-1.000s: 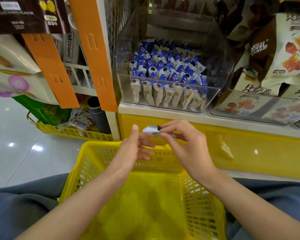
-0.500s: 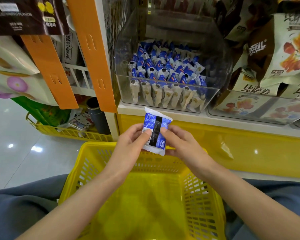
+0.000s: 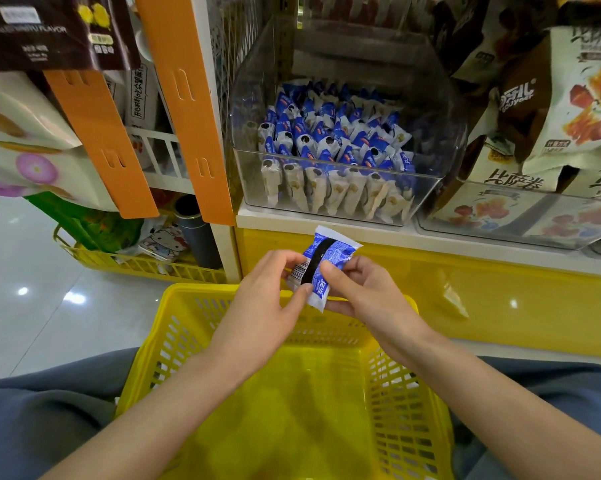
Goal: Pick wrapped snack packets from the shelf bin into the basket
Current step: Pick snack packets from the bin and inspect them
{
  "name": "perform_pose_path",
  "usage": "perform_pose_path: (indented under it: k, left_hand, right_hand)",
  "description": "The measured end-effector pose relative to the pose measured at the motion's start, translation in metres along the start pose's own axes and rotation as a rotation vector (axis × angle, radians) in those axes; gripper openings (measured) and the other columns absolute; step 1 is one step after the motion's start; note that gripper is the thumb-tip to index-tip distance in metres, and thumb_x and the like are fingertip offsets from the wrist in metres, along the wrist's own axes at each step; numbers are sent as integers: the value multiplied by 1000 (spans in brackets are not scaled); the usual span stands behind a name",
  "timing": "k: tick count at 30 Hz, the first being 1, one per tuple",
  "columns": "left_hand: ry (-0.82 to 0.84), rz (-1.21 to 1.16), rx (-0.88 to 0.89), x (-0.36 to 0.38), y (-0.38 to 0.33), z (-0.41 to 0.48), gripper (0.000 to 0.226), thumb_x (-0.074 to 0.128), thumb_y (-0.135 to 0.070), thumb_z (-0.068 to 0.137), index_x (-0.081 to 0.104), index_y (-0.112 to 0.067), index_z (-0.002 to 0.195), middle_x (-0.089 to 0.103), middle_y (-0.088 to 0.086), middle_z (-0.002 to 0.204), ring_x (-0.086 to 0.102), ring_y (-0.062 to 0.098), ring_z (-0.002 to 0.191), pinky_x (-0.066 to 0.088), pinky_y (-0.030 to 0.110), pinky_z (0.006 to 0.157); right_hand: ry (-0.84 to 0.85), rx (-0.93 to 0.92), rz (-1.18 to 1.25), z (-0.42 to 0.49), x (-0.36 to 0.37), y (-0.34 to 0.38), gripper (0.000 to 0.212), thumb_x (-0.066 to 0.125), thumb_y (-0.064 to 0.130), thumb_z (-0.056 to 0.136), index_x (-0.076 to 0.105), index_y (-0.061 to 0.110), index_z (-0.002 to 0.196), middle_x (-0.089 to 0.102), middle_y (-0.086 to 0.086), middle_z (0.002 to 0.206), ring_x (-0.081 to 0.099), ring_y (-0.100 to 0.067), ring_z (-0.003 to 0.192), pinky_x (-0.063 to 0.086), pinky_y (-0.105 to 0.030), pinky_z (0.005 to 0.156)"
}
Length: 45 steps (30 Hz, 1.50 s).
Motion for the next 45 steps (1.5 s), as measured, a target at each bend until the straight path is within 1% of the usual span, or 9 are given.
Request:
perform_pose_path:
  k: [7,11,19,24,27,33,39,42,45]
  left_hand:
    - [62,43,32,-1,-1,-5,26,56,-29,90,43,-27,112,54,-15,107,49,-2,94,43,14,77]
    - [85,201,66,-1,-7,-9,27,47,-27,94,41,-21,120,57,-4,114,55,13,96,48,32,75]
    - [102,401,47,-4,-4,-3,22,40,-21,96,39,-17,117,62,4,102,59,26,81,31,28,53]
    - [104,600,245,-11,-13,-1,23,72,-14,79,61,-4,96,65,5,65,59,23,45,29,24,31]
    - [112,649,254,-12,-14,-1,26,80,-10,68,62,-4,85,60,4,55,55,22,38,30,22,29]
    - [57,497,129,-11,-2,2,22,41,-28,96,48,-11,108,64,8,82,63,33,71,37,35,50]
    - [59,672,126,-13,4,4,31,28,-39,99,41,-19,118,64,-1,89,64,24,80,34,28,54]
    - [31,620,112,-19,5,4,25,32,-32,99,45,-16,114,63,3,83,62,27,77,35,31,55]
    - [-82,236,32,-32,6,5,11,43,-21,97,52,-16,92,50,-6,60,50,16,53,32,28,50]
  right_hand:
    - [19,10,6,-1,2,-5,28,61,17,87,51,-2,104,64,-22,109,68,-16,82,57,-24,65]
    - [6,22,0,0,3,-8,26,63,16,86,51,0,103,62,-23,111,69,-14,76,56,-23,62]
    - [15,23,-103,1,10,-15,35,64,10,85,50,-4,113,58,-18,110,67,-12,70,58,-24,63]
    - [40,-41,-146,1,12,-14,31,62,9,86,48,0,111,62,-8,97,67,-15,72,59,-28,63]
    - [54,-55,-186,1,13,-14,28,62,11,86,48,3,108,61,-2,94,69,-18,72,59,-33,67]
    - [52,-93,-266,5,15,-15,23,65,15,84,44,10,94,63,-9,103,70,-25,79,59,-40,69]
    - [43,-208,-487,6,17,-14,30,70,24,79,46,14,95,66,0,91,70,-21,75,56,-50,70]
    - [56,-306,-585,6,20,-13,29,70,25,80,41,24,86,64,1,97,68,-14,79,57,-37,68]
    - [136,-345,-452,5,28,-7,21,64,21,85,44,22,91,59,11,95,62,-1,83,53,-26,69]
Point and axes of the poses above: each hand's wrist, its own z-axis towards the middle knuckle, its own x-axis out of the palm, y = z × x, the point moved 3 cm from there along z, towards the middle knuckle
